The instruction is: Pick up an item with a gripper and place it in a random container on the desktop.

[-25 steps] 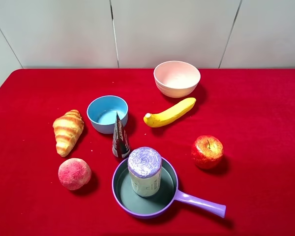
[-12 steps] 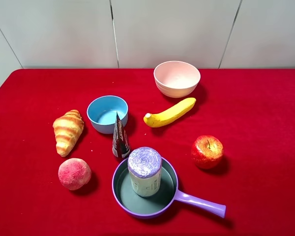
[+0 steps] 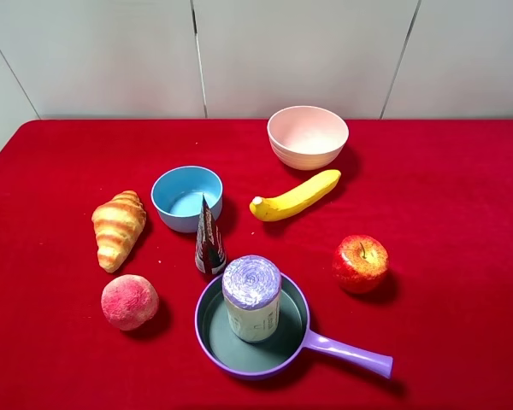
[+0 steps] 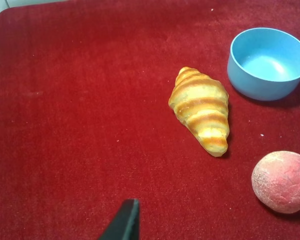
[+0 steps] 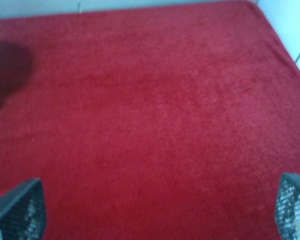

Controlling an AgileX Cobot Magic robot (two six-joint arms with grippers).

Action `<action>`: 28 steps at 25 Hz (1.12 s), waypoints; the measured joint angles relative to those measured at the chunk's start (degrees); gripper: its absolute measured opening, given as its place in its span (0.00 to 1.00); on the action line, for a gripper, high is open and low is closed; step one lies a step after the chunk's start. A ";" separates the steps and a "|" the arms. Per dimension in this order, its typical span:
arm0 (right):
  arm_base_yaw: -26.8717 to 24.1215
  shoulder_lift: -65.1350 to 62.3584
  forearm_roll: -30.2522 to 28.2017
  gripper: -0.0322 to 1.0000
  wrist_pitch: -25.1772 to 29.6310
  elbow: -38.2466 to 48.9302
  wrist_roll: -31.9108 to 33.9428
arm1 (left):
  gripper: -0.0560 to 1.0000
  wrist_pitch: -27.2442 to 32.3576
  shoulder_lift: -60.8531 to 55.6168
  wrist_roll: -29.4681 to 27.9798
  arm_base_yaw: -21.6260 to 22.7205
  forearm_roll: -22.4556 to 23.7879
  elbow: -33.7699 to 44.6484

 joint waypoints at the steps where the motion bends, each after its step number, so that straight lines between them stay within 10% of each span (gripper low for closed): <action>1: -1.33 -1.21 0.81 0.70 -0.08 0.00 -0.85 | 0.99 0.00 0.00 0.00 0.00 0.00 0.00; 28: -6.02 -6.51 13.20 0.70 -0.58 0.43 -14.90 | 0.99 0.00 0.00 -0.01 0.00 0.00 0.00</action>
